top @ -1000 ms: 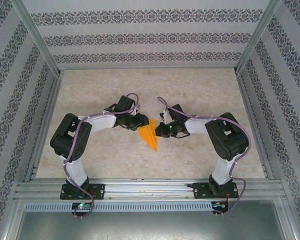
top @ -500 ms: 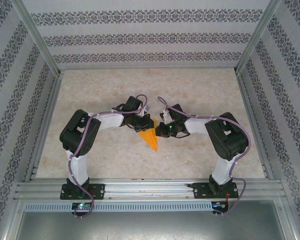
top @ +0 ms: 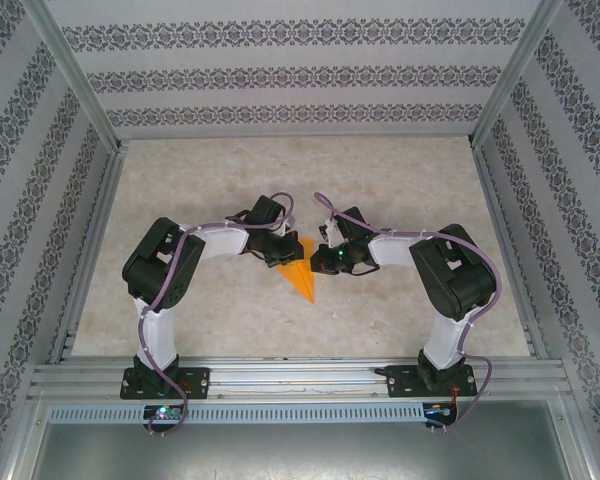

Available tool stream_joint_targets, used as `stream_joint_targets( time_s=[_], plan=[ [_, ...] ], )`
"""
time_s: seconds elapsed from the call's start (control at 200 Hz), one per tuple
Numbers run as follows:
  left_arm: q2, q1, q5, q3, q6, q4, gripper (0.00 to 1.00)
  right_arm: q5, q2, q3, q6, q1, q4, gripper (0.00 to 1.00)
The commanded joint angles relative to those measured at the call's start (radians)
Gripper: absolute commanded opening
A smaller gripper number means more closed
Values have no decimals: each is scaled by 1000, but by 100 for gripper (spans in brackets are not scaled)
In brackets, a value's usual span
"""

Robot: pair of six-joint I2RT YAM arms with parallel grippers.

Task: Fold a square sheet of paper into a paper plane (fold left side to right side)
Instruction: Fourth fold the wing at the center of the table.

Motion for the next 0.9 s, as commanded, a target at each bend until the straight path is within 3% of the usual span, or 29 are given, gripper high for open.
stream_joint_targets(
  time_s=[0.0,0.37,0.894],
  plan=[
    [17,0,-29,-26,25,-36,0,116,68,-17,-30,7,-98,0],
    [32,11,-46,-75,8,-9,0,102,60,-9,-25,3,-99,0],
    [49,14,-50,-96,4,-1,0,46,-121,-6,35,-43,-65,29]
  ],
)
